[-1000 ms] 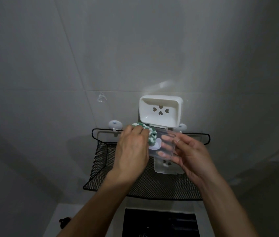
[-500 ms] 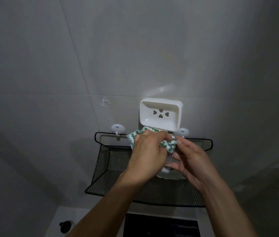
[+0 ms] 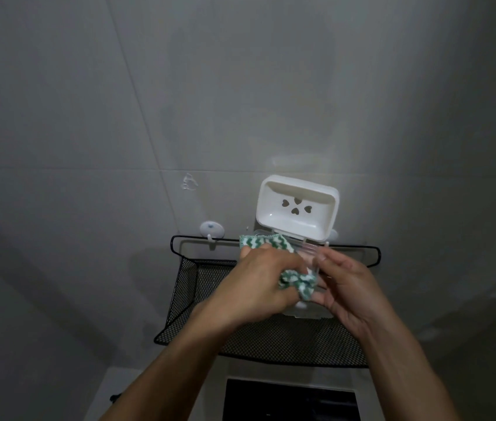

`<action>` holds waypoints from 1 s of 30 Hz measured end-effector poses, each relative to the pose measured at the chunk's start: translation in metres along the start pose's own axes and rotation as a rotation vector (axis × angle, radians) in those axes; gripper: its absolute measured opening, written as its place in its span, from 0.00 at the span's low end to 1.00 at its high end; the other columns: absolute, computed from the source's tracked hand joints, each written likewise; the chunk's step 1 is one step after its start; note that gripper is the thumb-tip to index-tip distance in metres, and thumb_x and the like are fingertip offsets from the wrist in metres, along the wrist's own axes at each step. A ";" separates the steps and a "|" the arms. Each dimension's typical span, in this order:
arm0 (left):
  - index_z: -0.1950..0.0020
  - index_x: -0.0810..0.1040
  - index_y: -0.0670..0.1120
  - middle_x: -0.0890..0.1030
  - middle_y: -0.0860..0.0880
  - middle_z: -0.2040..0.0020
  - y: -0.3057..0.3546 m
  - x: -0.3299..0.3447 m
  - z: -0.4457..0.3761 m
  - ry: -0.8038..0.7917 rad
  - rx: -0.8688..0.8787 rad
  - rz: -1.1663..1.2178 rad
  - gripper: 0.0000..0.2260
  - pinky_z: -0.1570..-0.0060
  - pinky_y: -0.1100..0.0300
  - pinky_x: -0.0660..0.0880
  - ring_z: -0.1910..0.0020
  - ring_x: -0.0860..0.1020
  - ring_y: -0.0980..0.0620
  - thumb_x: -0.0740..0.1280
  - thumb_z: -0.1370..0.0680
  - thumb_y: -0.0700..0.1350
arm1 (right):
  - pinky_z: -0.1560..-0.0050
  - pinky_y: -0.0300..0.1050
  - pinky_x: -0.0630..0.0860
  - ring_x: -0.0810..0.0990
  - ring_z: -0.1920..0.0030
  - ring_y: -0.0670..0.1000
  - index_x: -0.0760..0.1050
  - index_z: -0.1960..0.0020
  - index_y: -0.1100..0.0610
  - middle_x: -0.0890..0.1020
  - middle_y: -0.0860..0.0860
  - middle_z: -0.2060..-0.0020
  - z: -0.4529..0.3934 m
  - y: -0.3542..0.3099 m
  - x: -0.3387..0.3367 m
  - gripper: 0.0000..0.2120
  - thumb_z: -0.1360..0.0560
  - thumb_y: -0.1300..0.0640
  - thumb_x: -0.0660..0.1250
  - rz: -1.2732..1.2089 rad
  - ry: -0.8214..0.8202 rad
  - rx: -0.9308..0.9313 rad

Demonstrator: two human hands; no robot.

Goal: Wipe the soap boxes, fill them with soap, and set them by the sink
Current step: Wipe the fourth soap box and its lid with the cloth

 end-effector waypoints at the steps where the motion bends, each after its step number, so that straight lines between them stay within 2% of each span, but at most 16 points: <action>1: 0.49 0.81 0.54 0.78 0.57 0.55 -0.003 -0.002 0.000 0.010 -0.002 -0.058 0.07 0.46 0.55 0.66 0.53 0.71 0.57 0.70 0.26 0.49 | 0.59 0.57 0.85 0.87 0.52 0.59 0.78 0.43 0.65 0.85 0.61 0.47 0.000 0.000 0.000 0.11 0.17 0.63 0.58 0.010 0.006 -0.003; 4: 0.53 0.81 0.53 0.79 0.56 0.56 -0.013 -0.009 0.004 0.107 -0.048 -0.259 0.03 0.44 0.54 0.66 0.53 0.71 0.55 0.68 0.24 0.49 | 0.60 0.59 0.84 0.86 0.47 0.60 0.78 0.41 0.65 0.85 0.62 0.47 0.002 -0.005 -0.003 0.11 0.19 0.61 0.62 -0.007 0.014 -0.016; 7: 0.53 0.80 0.53 0.78 0.57 0.56 -0.017 -0.012 0.009 0.186 -0.086 -0.395 0.05 0.46 0.56 0.66 0.52 0.70 0.54 0.65 0.22 0.49 | 0.61 0.57 0.84 0.86 0.48 0.59 0.81 0.46 0.63 0.86 0.62 0.48 0.006 -0.011 0.000 0.15 0.30 0.58 0.69 0.000 -0.012 -0.030; 9: 0.52 0.79 0.53 0.79 0.57 0.55 -0.014 -0.011 0.010 0.247 -0.098 -0.417 0.05 0.47 0.56 0.66 0.51 0.70 0.54 0.64 0.22 0.49 | 0.61 0.56 0.84 0.86 0.49 0.59 0.81 0.46 0.64 0.86 0.62 0.49 0.007 -0.011 0.002 0.18 0.34 0.58 0.70 0.001 -0.022 -0.030; 13: 0.47 0.79 0.51 0.81 0.54 0.51 -0.009 -0.010 0.010 0.343 -0.132 -0.397 0.08 0.47 0.57 0.65 0.49 0.71 0.53 0.61 0.21 0.45 | 0.60 0.56 0.84 0.86 0.48 0.59 0.79 0.43 0.65 0.86 0.62 0.48 0.007 -0.007 0.008 0.21 0.34 0.58 0.70 0.008 -0.043 -0.021; 19: 0.39 0.77 0.49 0.81 0.52 0.45 -0.006 -0.009 0.005 0.314 -0.088 -0.226 0.12 0.42 0.57 0.65 0.43 0.70 0.53 0.61 0.20 0.39 | 0.61 0.54 0.84 0.86 0.49 0.59 0.80 0.43 0.64 0.86 0.61 0.48 0.006 -0.010 0.009 0.18 0.32 0.59 0.69 0.016 -0.063 -0.065; 22: 0.40 0.79 0.47 0.81 0.51 0.46 0.005 -0.005 0.003 0.285 0.016 -0.082 0.15 0.43 0.55 0.70 0.44 0.72 0.54 0.61 0.22 0.34 | 0.60 0.53 0.84 0.86 0.49 0.59 0.79 0.40 0.64 0.86 0.61 0.48 0.003 -0.009 0.007 0.12 0.22 0.63 0.63 0.006 -0.055 -0.054; 24: 0.39 0.79 0.47 0.80 0.51 0.46 0.013 0.000 0.001 0.237 0.071 -0.015 0.17 0.44 0.58 0.71 0.43 0.72 0.55 0.62 0.23 0.32 | 0.60 0.51 0.84 0.86 0.49 0.58 0.78 0.39 0.64 0.86 0.61 0.47 0.003 -0.006 0.005 0.12 0.18 0.64 0.60 0.016 -0.034 -0.050; 27: 0.39 0.78 0.48 0.80 0.51 0.44 0.013 0.002 -0.002 0.185 0.085 0.019 0.17 0.43 0.62 0.69 0.42 0.72 0.55 0.63 0.24 0.33 | 0.61 0.50 0.84 0.87 0.50 0.56 0.79 0.39 0.62 0.86 0.60 0.48 0.003 -0.005 -0.001 0.12 0.17 0.63 0.59 0.026 -0.008 -0.061; 30: 0.43 0.79 0.49 0.82 0.50 0.47 0.010 0.000 -0.005 0.105 0.075 0.013 0.15 0.47 0.59 0.71 0.46 0.75 0.53 0.64 0.26 0.34 | 0.62 0.49 0.83 0.87 0.53 0.56 0.79 0.40 0.63 0.86 0.62 0.49 0.003 -0.005 -0.007 0.12 0.18 0.63 0.60 0.021 0.024 -0.062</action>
Point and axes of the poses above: each hand's wrist, its own z-axis away from the middle knuckle, its own x-axis out of the palm, y = z × x, the point moved 4 cm from there along -z, towards the middle knuckle
